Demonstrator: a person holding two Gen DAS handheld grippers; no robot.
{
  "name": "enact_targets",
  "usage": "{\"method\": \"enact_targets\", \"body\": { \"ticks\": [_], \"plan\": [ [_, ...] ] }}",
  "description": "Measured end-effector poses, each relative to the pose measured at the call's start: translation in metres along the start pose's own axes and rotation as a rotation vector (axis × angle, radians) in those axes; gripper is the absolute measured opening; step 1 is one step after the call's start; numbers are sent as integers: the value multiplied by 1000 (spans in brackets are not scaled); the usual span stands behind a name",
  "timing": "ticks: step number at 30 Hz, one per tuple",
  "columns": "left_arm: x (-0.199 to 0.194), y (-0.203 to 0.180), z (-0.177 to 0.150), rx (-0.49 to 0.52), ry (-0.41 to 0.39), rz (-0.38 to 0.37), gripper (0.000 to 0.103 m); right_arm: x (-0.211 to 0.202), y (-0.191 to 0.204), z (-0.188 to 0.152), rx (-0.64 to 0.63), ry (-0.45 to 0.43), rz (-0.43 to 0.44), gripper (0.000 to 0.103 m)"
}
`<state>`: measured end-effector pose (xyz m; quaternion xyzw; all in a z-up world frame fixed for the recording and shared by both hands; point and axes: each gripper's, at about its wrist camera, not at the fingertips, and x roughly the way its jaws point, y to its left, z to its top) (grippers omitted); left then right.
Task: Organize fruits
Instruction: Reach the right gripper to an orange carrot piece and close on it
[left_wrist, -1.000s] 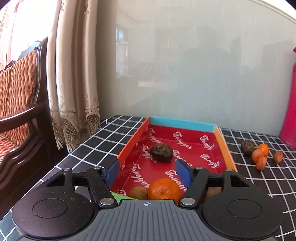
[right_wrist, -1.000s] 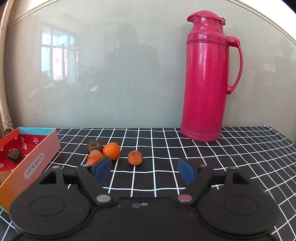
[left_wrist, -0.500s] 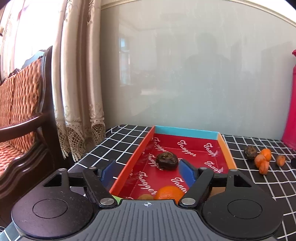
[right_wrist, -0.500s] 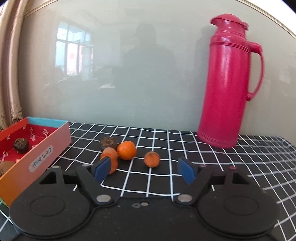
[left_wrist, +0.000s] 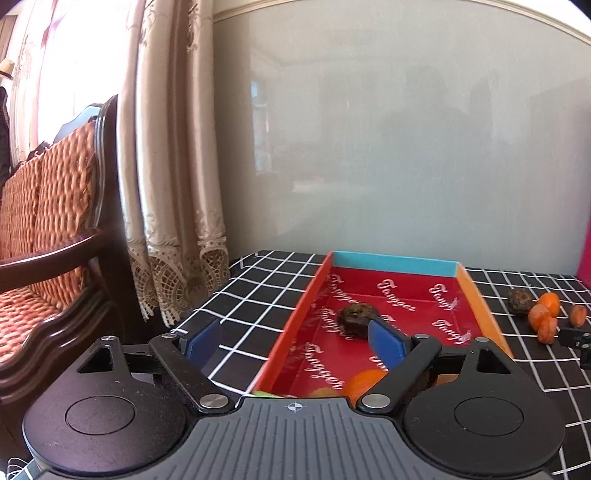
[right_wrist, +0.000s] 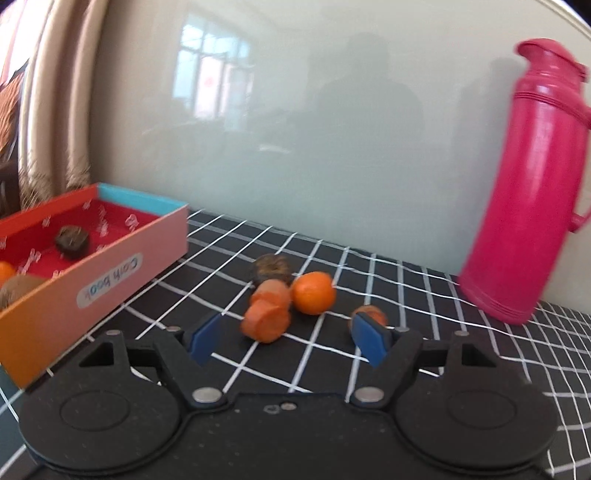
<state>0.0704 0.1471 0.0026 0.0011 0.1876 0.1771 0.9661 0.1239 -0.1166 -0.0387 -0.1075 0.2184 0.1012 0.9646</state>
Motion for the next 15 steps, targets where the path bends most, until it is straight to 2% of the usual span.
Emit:
{"method": "enact_targets", "body": {
  "ticks": [10,15],
  "plan": [
    [13,19,1,-24,-2,91,87,25,7,4,10,51,17,65],
    [20,32,-2,-46,20,117,87,37,8,9,41,82,36,54]
  ]
}}
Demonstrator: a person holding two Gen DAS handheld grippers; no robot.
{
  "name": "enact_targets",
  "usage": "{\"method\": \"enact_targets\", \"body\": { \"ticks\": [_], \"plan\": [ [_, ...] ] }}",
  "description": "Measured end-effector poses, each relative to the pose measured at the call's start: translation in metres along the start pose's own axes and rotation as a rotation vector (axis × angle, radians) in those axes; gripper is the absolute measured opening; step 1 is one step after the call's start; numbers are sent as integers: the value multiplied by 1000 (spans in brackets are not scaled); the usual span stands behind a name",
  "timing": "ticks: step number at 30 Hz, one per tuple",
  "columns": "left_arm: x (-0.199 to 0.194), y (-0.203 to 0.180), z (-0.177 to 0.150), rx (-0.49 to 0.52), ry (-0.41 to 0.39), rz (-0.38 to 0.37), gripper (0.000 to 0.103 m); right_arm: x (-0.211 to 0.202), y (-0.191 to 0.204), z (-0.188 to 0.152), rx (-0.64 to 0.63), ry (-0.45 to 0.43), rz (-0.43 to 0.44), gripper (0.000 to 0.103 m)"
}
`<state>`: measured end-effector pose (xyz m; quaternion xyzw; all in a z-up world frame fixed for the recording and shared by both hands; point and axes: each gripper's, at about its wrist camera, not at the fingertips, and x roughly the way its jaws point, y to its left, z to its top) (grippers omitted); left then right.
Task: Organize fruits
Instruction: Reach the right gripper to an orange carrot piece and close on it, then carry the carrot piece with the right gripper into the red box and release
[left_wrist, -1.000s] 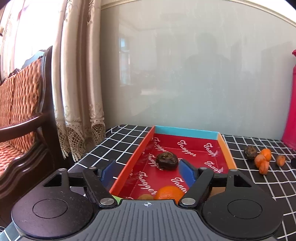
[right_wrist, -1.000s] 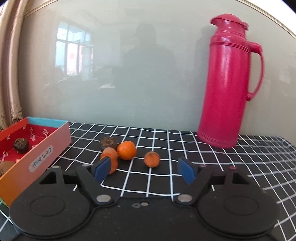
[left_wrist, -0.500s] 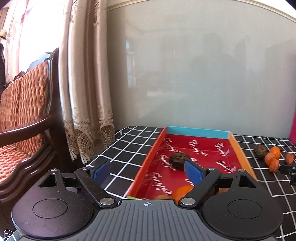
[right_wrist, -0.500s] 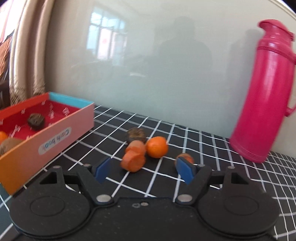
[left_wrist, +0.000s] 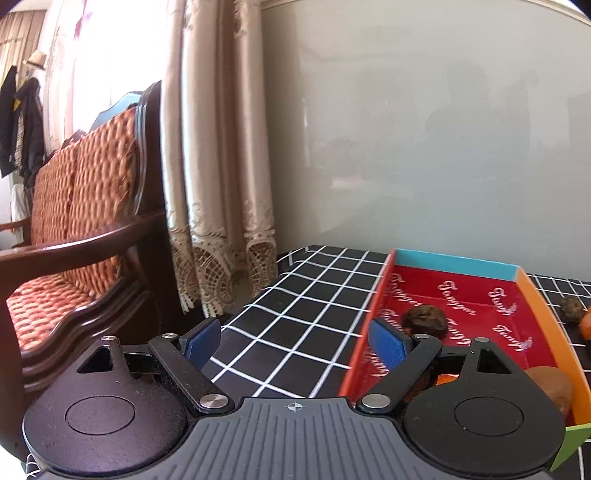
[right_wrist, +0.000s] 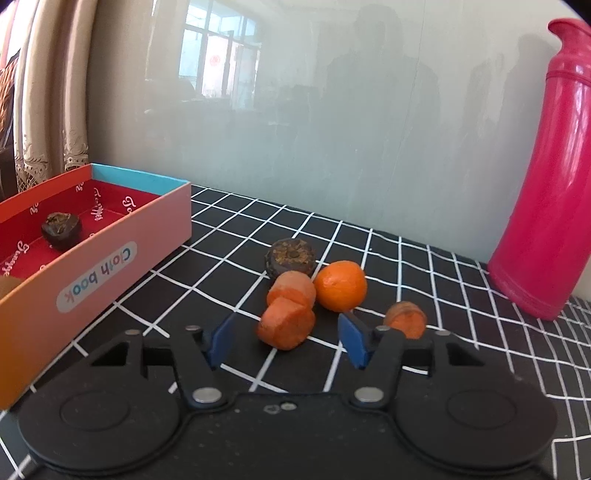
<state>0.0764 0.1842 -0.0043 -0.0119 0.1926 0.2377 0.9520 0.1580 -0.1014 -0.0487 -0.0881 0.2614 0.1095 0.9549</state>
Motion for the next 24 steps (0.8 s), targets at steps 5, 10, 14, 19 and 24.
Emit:
{"method": "enact_targets", "body": {
  "ticks": [5,10,14,19,24],
  "plan": [
    [6,12,-1,-26,20,14,87,10,1,3,9,43,8,42],
    [3,20,0,-52,14,17,87,12,2,5,27,46,-4,24],
    [2,23,-1,-50,19,15,87,9,6,3,14,46,-4,24],
    [-2,25,0,-60,16,7,87,0,5,0,26,41,4,24],
    [-5,24,1,-63,15,5,87,-13,8,-1,20,28,9,24]
  ]
}}
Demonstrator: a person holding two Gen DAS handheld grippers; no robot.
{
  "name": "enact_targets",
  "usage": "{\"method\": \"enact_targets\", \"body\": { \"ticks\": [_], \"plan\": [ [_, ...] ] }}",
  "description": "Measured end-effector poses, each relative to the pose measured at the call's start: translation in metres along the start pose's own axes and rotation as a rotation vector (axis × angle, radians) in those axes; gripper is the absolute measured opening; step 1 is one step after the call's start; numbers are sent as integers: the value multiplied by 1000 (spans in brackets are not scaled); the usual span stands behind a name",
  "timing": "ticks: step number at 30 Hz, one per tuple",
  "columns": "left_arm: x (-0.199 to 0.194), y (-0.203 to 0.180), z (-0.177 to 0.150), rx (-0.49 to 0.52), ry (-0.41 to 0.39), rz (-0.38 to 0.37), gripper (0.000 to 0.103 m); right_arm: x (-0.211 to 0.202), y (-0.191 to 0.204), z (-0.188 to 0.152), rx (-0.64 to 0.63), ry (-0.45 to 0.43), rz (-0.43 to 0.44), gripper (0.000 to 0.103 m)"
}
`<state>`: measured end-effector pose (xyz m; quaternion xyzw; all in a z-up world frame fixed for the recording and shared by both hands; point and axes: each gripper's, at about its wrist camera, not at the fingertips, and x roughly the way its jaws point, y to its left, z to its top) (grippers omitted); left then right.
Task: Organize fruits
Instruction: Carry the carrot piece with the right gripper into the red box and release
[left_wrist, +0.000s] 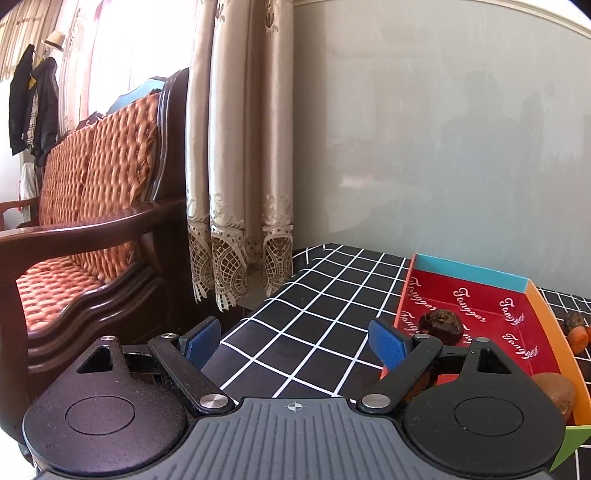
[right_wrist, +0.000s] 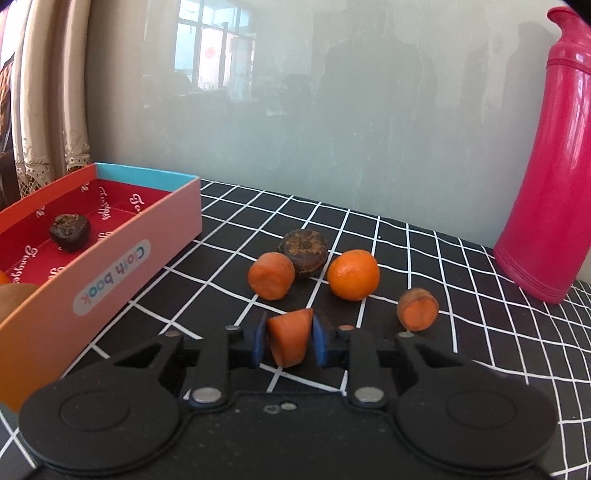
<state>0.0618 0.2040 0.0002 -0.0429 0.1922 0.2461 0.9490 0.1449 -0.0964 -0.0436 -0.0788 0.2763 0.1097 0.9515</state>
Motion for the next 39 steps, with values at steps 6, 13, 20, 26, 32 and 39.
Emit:
{"method": "enact_targets", "body": {
  "ticks": [6,13,20,26,32,39],
  "plan": [
    [-4,-4,0,-1,3,-6,87,-8,3,-5,-31,20,-3,23],
    [-5,-3,0,-7,9,-16,87,-7,2,-12,-24,31,-8,24],
    [-4,-2,-1,-2,15,-21,87,-3,3,-10,-10,18,-71,36],
    [-2,-6,-1,6,18,-25,87,-4,-8,-6,35,-33,-86,88],
    [0,-9,-3,27,25,-36,87,14,-15,1,87,24,-87,69],
    [2,0,-2,9,31,-20,87,15,-5,2,66,42,-46,34]
  ]
}}
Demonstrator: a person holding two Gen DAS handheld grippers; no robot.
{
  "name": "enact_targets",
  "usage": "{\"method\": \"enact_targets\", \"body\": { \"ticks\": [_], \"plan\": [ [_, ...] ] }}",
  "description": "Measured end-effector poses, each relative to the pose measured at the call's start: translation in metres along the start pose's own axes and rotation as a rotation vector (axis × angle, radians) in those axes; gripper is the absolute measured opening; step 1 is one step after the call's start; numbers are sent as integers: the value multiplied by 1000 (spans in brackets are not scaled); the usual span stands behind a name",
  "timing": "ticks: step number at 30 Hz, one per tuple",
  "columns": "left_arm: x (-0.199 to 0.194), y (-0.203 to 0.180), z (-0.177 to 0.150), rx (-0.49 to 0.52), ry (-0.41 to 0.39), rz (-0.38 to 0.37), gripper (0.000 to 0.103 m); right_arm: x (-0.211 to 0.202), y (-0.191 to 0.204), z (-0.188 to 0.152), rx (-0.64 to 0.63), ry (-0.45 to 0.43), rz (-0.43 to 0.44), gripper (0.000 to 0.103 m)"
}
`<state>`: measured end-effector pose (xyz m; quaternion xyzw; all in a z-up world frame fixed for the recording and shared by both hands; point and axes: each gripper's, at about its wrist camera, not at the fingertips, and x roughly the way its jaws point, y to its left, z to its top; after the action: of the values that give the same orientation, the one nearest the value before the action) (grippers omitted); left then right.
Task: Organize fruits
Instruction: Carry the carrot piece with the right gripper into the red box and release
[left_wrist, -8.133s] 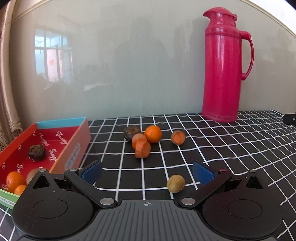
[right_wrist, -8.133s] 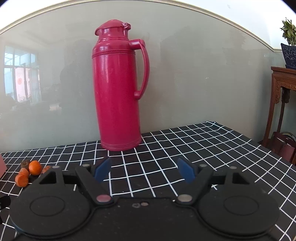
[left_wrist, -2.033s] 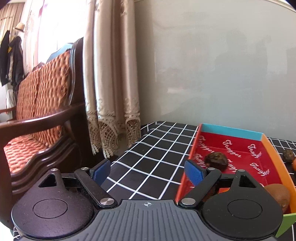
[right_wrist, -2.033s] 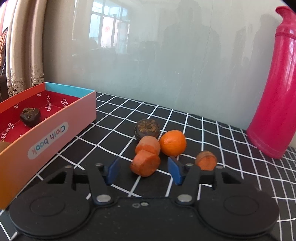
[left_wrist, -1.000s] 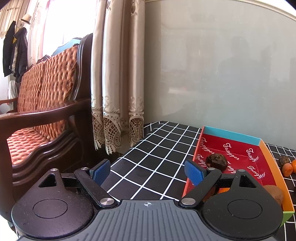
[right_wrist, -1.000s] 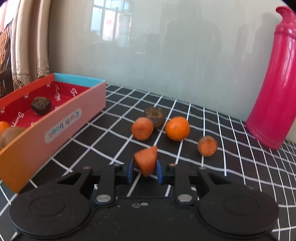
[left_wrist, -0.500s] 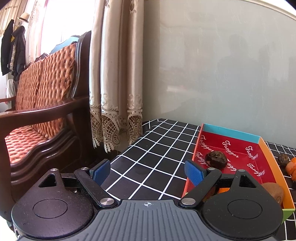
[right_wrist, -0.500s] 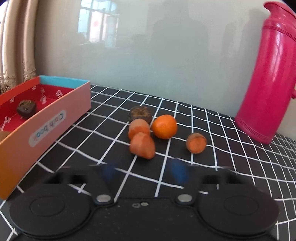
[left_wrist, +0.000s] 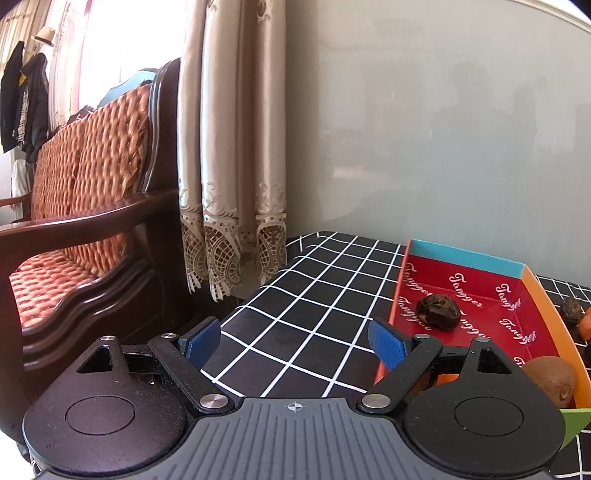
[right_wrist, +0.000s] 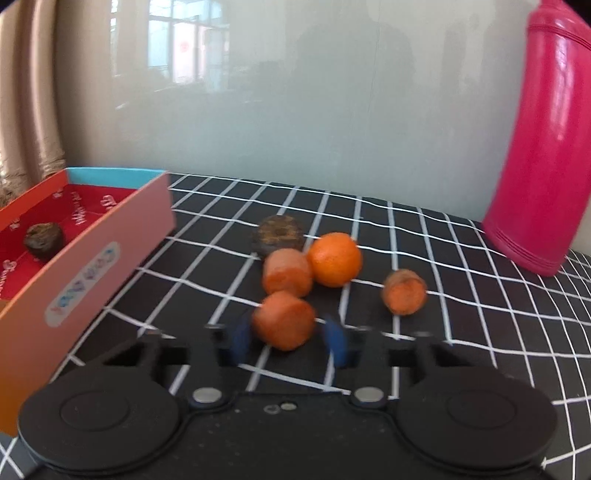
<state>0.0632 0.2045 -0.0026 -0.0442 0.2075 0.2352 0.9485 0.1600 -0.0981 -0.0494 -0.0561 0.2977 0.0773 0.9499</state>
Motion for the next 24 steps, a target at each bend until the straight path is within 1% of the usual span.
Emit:
{"method": "enact_targets", "body": {
  "ticks": [3,9,14,20,24],
  "plan": [
    [-4,1,1,-5,-15,-3,87,-1,1,-2,-2,-7,11,34],
    [-6,0,1,-4,-16,-13,87,-7,4,-4,-16,-25,25,34],
    [-10,-2,2,-2,-24,-18,87,-30,6,3,-24,-69,39,34],
    [-16,6,4,4,-32,-2,87,-70,34,21,-59,-176,115,34],
    [-18,21,6,-4,-35,26,87,-80,62,28,-90,-201,173,34]
  ]
}}
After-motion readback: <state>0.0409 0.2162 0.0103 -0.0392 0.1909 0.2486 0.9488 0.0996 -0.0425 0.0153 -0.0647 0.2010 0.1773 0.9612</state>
